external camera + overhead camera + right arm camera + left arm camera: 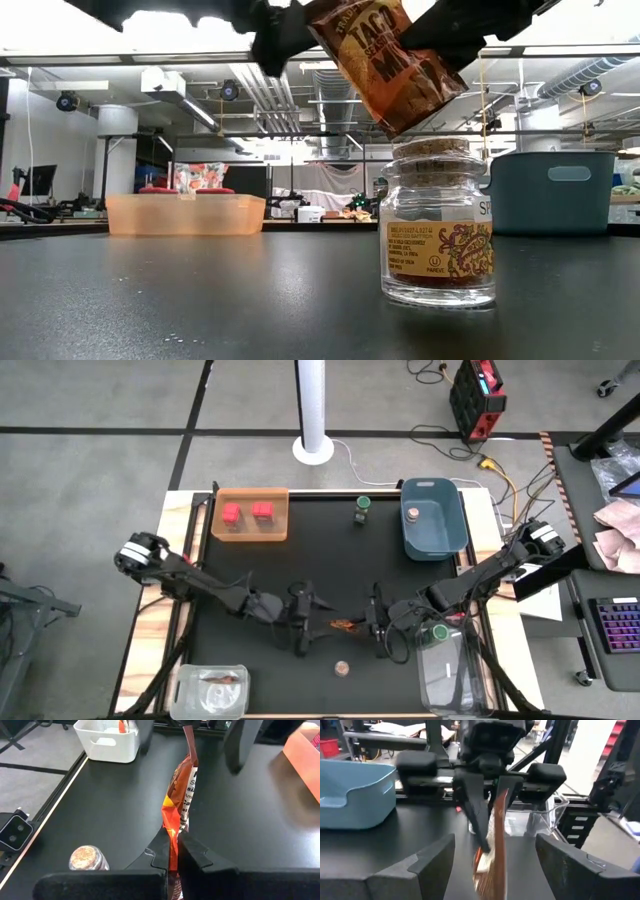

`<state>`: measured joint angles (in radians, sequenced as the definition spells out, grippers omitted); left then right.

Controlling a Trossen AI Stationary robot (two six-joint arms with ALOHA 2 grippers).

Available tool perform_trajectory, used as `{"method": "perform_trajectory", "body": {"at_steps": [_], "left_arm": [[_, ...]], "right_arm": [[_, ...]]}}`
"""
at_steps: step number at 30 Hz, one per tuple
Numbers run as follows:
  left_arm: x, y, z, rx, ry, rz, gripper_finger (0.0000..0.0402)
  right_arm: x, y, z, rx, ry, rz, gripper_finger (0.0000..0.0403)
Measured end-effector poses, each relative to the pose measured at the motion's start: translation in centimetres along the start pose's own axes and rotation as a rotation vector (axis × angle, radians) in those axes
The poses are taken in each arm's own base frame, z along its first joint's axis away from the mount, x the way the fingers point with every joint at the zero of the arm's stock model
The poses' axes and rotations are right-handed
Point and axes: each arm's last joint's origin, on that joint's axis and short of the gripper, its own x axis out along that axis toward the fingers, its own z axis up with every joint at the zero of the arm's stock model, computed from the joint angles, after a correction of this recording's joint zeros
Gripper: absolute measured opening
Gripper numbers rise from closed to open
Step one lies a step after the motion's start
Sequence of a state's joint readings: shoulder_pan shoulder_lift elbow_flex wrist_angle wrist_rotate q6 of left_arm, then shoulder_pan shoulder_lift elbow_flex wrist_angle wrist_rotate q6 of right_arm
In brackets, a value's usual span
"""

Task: Sort spices by type
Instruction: Put the orange seasoning bag into the white bin

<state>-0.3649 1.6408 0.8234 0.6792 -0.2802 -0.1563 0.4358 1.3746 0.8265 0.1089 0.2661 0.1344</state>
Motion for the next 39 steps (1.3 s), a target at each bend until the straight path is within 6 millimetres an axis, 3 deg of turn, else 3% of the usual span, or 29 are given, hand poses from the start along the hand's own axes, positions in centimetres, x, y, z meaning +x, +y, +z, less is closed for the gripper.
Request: {"method": "perform_trajectory", "body": {"at_steps": [4,7,14,20,24,31,35,39], "left_arm": [[2.4,-0.7,0.2,0.073,0.101,0.014,0.0258],[3.4,-1.1,0.8,0.103,0.175,0.059,0.0233],[3.6,-1.4,1.6,0.127,0.231,0.076,0.0133],[3.3,-1.5,1.8,0.113,0.247,0.076,0.0013],[3.3,-2.0,2.5,0.110,0.284,0.075,0.0004],[2.9,-4.2,5.1,0.131,0.404,0.068,0.0001],[1.6,-6.5,6.5,0.151,0.498,0.063,0.0001],[-0.6,-8.8,7.9,0.064,0.629,0.081,0.0001]], "right_arm": [[0.0,0.0,0.0,-0.002,0.000,0.000,0.0012],[0.0,0.0,0.0,-0.003,0.001,0.000,0.0012],[0.0,0.0,-0.1,-0.009,0.004,0.002,0.0012],[0.0,0.0,-0.2,-0.008,0.011,0.003,0.0014],[0.1,0.0,-0.2,0.031,0.008,0.011,0.0037],[-0.1,0.0,-0.1,0.075,0.001,0.014,0.0124],[-0.1,0.0,-0.4,0.067,0.036,0.007,0.0164],[-0.1,-0.1,-0.5,0.065,0.044,0.004,0.0189]]}}
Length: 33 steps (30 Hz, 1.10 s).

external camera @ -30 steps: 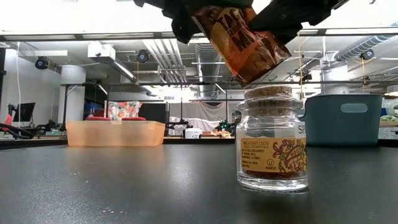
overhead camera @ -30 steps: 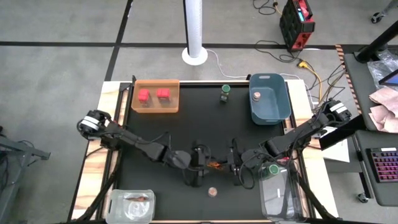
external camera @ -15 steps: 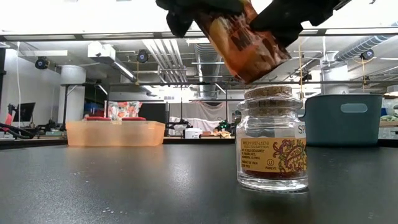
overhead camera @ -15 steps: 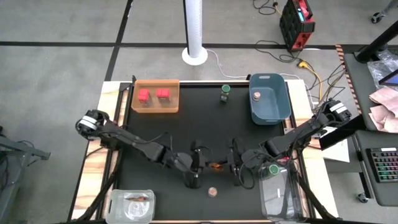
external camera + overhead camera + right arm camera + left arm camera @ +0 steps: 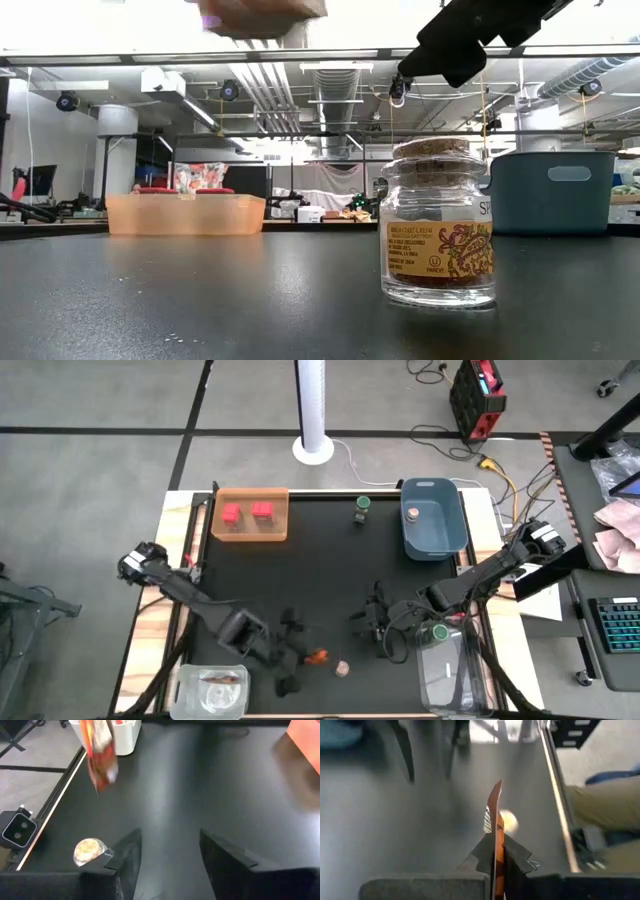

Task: Sort spices by type
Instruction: Put the orange seasoning bag into the white bin

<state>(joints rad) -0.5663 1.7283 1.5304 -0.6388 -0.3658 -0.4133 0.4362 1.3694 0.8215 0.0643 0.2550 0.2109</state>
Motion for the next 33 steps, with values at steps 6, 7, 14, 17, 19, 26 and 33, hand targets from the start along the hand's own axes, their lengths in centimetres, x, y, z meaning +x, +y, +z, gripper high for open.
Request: {"method": "perform_trajectory", "body": {"at_steps": [6,7,14,17,19,26,33], "left_arm": [[-5.4,-4.1,-1.2,-0.014,0.154,-0.059,0.0000],[-6.3,-4.8,-1.8,0.005,0.195,-0.084,0.0000],[-11.2,-8.7,-6.1,0.134,0.335,-0.118,0.0000],[-11.7,-9.4,-7.8,0.093,0.388,-0.067,0.0000],[-11.8,-10.0,-8.5,0.066,0.396,-0.059,0.0000],[-11.7,-11.9,-10.9,0.122,0.441,-0.036,0.0000],[-11.6,-13.4,-13.2,0.151,0.443,0.026,0.0000]], "right_arm": [[0.0,0.0,0.0,-0.002,0.001,0.000,0.0200],[0.0,0.0,0.0,-0.003,0.001,0.000,0.0200],[0.0,0.0,0.2,0.003,-0.018,0.002,0.0195],[0.0,0.1,0.5,0.012,-0.051,0.003,0.0198],[0.0,0.1,0.7,0.017,-0.070,0.007,0.0199],[-0.1,0.2,1.3,0.034,-0.124,0.017,0.0195],[-0.1,0.2,1.3,0.056,-0.125,0.018,0.0198]]}}
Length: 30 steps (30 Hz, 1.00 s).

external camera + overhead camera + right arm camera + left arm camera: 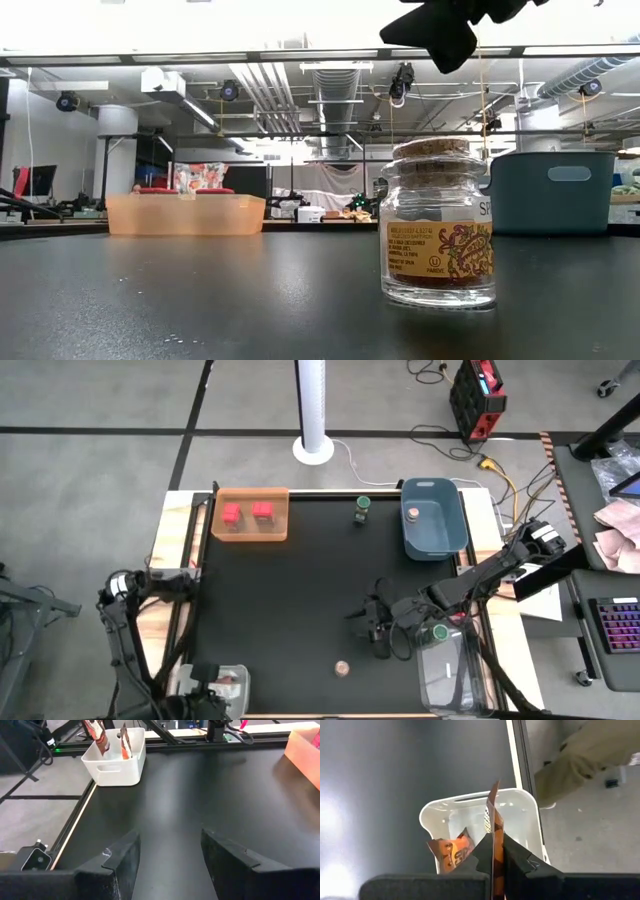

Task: Sort spices by type
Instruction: Put the orange seasoning bag into the white bin

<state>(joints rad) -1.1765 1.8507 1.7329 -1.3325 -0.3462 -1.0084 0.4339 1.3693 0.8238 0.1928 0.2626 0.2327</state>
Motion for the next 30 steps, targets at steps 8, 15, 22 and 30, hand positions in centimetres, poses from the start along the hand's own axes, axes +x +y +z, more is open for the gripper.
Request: {"method": "perform_trajectory", "body": {"at_steps": [8,15,22,30], "left_arm": [[2.1,-1.1,-0.8,-0.014,0.021,0.057,0.0000],[3.6,-2.1,-2.6,-0.028,-0.072,0.117,0.0000],[4.9,-2.5,-3.6,-0.037,-0.087,0.106,0.0000],[5.8,-2.5,-4.3,-0.052,-0.084,0.114,0.0000]], "right_arm": [[0.0,0.0,0.0,0.004,0.001,0.000,0.0196],[0.0,0.0,0.0,0.003,0.002,0.000,0.0196],[0.0,0.0,-0.1,-0.002,0.005,-0.001,0.0198],[0.1,0.0,-0.2,-0.010,0.011,-0.002,0.0196]]}}
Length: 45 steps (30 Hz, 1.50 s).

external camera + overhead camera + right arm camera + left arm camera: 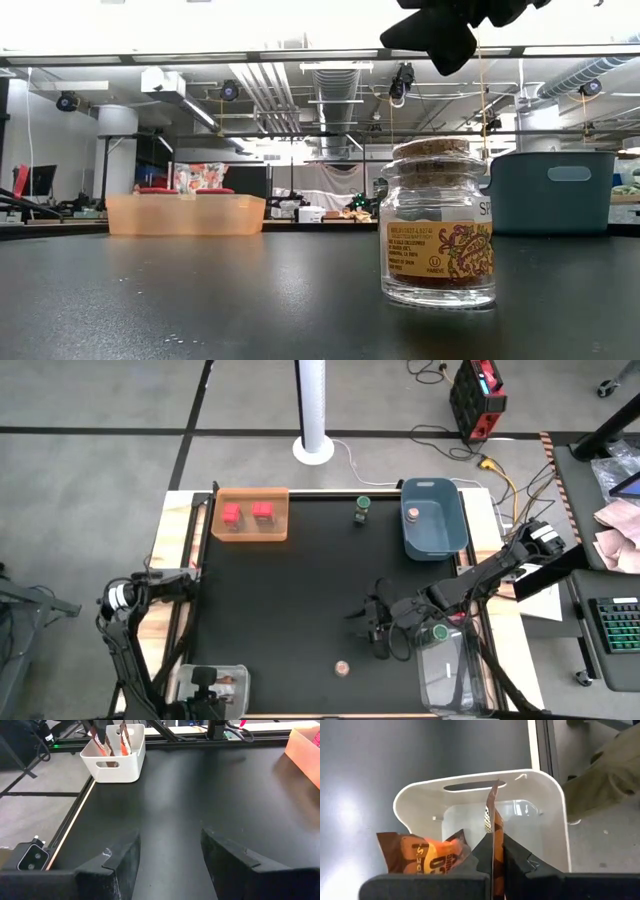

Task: Sort spices by type
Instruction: Put the orange seasoning bag into the white bin

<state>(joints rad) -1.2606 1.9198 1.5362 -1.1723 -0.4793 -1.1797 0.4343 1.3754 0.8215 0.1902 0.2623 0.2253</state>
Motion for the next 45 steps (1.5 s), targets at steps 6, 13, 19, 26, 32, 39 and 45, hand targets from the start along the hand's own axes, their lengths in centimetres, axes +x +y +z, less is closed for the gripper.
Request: {"method": "perform_trajectory", "body": {"at_steps": [6,13,19,26,32,39,45], "left_arm": [[0.4,-0.1,-0.2,-0.023,-0.004,-0.007,0.0000],[0.4,-0.1,-0.2,-0.024,-0.003,-0.007,0.0000],[0.4,0.0,-0.2,-0.022,-0.001,-0.002,0.0010],[0.4,0.3,-0.3,-0.091,0.007,0.023,0.0026],[0.4,0.3,-0.3,-0.123,0.008,0.027,0.0038],[-0.1,0.2,0.0,-0.174,0.005,0.018,0.0072],[-1.3,0.1,0.7,-0.186,-0.002,-0.003,0.0105]], "right_arm": [[0.0,0.0,0.0,0.002,0.000,0.000,0.0201],[0.0,0.0,0.0,0.003,-0.001,0.000,0.0204],[0.0,0.0,0.0,0.003,-0.001,0.000,0.0212],[0.0,0.0,0.0,0.004,-0.001,0.000,0.0222],[0.0,0.0,0.0,0.004,-0.001,0.000,0.0231],[0.0,0.0,0.0,0.014,-0.002,0.000,0.0243],[0.0,0.0,0.0,0.014,-0.002,0.000,0.0249]]}}
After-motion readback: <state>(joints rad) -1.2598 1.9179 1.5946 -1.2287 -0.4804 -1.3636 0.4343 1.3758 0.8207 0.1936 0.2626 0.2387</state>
